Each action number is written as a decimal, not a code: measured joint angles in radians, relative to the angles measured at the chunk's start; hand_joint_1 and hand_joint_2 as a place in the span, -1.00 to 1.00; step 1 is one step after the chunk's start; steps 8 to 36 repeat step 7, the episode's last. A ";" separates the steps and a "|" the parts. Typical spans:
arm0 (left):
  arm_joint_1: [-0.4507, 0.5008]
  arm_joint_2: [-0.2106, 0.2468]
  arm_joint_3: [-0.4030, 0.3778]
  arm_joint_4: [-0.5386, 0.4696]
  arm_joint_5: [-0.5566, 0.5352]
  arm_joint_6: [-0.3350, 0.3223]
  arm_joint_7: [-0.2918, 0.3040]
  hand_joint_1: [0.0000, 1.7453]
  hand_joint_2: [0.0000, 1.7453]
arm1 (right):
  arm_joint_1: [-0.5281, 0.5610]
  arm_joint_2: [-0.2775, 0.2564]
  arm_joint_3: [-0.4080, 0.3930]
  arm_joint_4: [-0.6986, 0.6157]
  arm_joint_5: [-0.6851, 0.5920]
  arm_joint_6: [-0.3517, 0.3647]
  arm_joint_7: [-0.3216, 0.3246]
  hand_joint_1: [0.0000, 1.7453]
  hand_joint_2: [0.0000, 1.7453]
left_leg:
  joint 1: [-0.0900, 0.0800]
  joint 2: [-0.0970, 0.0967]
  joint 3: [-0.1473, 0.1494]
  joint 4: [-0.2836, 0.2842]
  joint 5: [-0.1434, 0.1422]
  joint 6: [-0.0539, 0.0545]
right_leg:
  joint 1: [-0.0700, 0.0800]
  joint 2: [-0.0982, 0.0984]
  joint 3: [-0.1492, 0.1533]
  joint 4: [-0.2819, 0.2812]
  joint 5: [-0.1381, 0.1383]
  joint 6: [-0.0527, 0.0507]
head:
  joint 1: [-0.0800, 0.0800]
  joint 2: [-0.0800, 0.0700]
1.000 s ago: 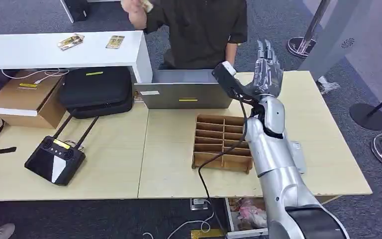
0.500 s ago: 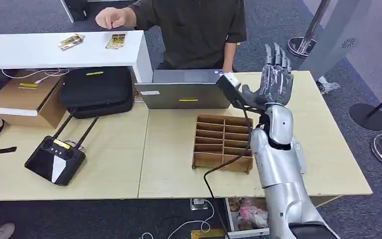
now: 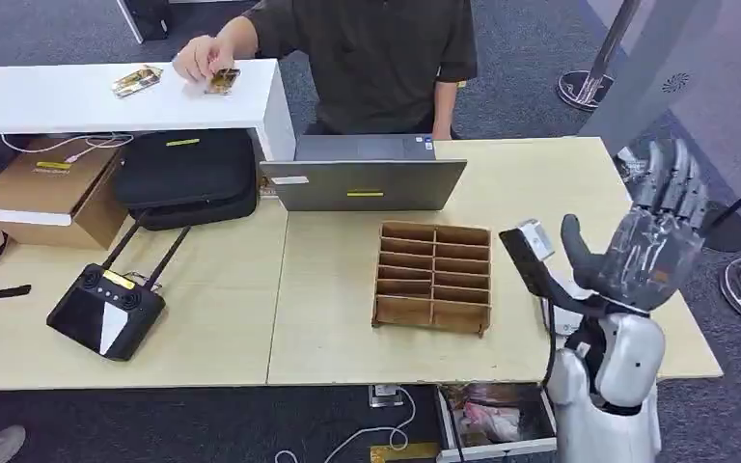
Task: Pass the card to the sensor for recognition and then transmit it.
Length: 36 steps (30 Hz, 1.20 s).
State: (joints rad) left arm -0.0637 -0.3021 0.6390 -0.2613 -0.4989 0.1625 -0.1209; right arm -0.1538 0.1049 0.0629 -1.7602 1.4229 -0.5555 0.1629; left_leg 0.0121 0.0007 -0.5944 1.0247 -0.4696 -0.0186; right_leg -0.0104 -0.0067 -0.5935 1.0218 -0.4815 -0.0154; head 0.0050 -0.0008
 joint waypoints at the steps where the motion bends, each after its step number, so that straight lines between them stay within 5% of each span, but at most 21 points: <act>1: 0.002 -0.001 0.007 -0.001 0.005 0.000 0.001 -1.00 -1.00 | 0.039 0.000 0.000 -0.029 -0.012 -0.021 -0.005 -1.00 1.00 | 0.000 0.000 0.000 0.000 0.000 0.000 | 0.000 0.000 0.000 0.000 0.000 0.000 | 0.000 0.000; 7: 0.009 -0.003 0.030 -0.019 0.001 0.005 0.014 -1.00 -1.00 | 0.207 0.025 -0.008 -0.132 -0.097 -0.128 -0.067 -1.00 1.00 | 0.000 0.000 0.000 0.000 0.000 0.000 | 0.000 0.000 0.000 0.000 0.000 0.000 | 0.000 0.000; 36: 0.009 -0.003 0.030 -0.019 0.001 0.005 0.014 -1.00 -1.00 | 0.207 0.025 -0.008 -0.132 -0.097 -0.128 -0.067 -1.00 1.00 | 0.000 0.000 0.000 0.000 0.000 0.000 | 0.000 0.000 0.000 0.000 0.000 0.000 | 0.000 0.000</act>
